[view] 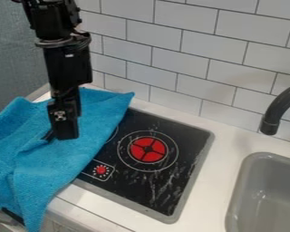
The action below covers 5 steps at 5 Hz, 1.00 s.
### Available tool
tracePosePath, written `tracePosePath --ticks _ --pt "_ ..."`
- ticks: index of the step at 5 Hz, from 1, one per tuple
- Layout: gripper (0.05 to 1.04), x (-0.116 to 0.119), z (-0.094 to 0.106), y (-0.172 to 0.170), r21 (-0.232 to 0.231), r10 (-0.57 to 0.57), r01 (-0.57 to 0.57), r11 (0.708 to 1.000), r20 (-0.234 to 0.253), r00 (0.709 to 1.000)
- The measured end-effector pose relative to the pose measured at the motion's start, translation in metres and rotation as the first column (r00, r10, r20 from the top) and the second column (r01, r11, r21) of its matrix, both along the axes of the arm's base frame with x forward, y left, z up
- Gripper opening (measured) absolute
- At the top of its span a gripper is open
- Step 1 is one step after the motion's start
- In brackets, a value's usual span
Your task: Fold the cloth from left to right
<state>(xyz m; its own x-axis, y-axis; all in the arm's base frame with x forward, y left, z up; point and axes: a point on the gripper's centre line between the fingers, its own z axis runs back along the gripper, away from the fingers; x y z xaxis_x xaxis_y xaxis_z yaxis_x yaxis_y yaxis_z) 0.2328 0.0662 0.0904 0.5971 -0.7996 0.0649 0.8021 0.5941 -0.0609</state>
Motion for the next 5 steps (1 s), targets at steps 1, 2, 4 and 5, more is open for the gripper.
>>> tracePosePath --ticks 1,2,4,5 --pt "0.999 0.009 0.002 0.018 0.068 0.253 -0.26 0.963 0.103 0.962" --pt "0.999 0.01 0.003 0.034 0.056 0.478 -0.494 0.868 0.182 0.859" --pt "0.999 0.008 -0.021 0.055 0.048 0.772 -0.783 0.62 0.14 0.62" --pt "0.999 0.009 -0.033 0.071 0.038 0.815 -0.824 0.565 0.134 0.564"
